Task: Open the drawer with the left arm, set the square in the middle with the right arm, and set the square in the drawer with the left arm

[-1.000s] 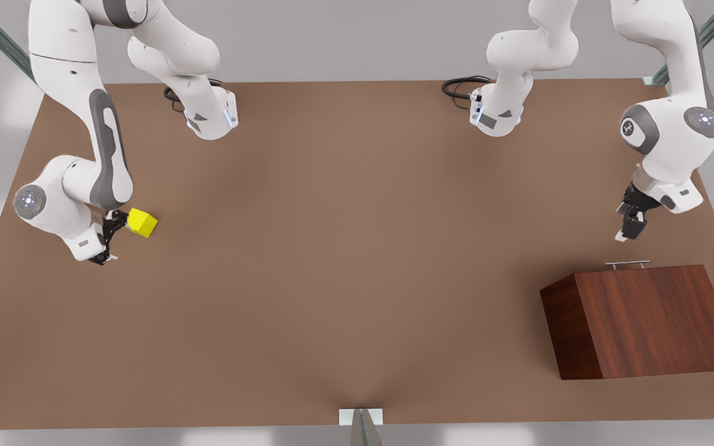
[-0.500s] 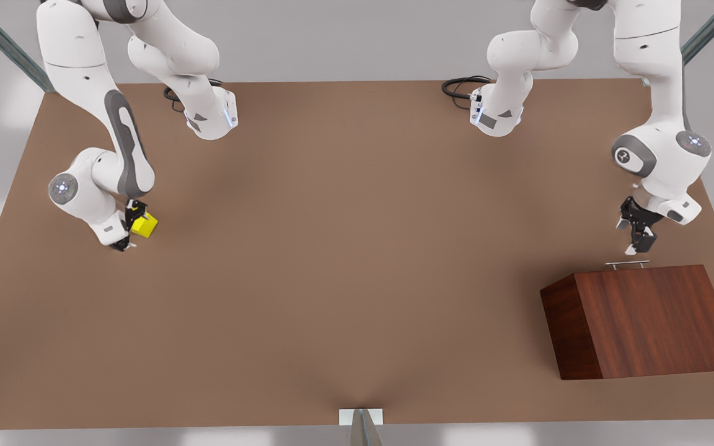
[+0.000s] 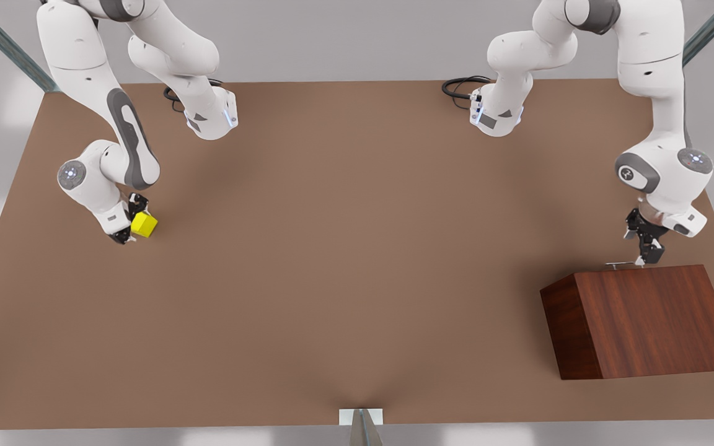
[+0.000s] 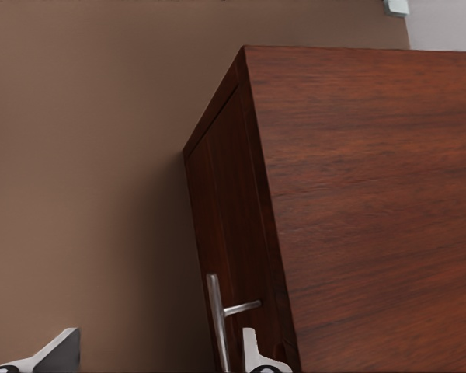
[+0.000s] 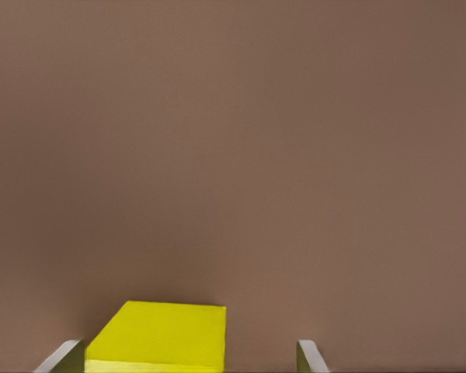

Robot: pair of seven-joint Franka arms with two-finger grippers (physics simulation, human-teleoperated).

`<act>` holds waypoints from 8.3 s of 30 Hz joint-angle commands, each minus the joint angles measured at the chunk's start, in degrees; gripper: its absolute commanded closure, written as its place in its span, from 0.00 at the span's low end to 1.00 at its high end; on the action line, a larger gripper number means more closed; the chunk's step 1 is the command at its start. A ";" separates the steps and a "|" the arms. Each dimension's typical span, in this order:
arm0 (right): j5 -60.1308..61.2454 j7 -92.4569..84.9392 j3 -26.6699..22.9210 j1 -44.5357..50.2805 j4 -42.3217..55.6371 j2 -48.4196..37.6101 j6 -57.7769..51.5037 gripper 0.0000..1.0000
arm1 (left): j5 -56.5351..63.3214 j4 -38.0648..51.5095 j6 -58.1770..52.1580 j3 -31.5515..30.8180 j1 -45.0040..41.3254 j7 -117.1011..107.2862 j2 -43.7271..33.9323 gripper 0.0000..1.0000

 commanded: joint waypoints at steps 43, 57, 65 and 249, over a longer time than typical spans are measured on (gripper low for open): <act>0.00 23.88 4.03 8.88 2.97 0.96 2.13 0.38 | -3.33 -2.98 -11.25 1.16 -0.06 0.09 -4.80 0.00; -1.05 108.70 19.24 34.19 46.56 23.19 -17.38 0.35 | -3.16 -5.88 -12.66 2.21 -0.06 0.18 -7.08 0.00; -0.26 150.71 11.16 51.33 80.40 45.43 -26.43 0.35 | -3.16 -8.77 -12.66 3.09 -0.06 0.09 -9.10 0.00; -2.55 92.89 0.17 15.30 70.12 4.22 -59.48 0.00 | 13.80 38.25 -62.05 -14.22 -12.37 44.83 -6.12 0.00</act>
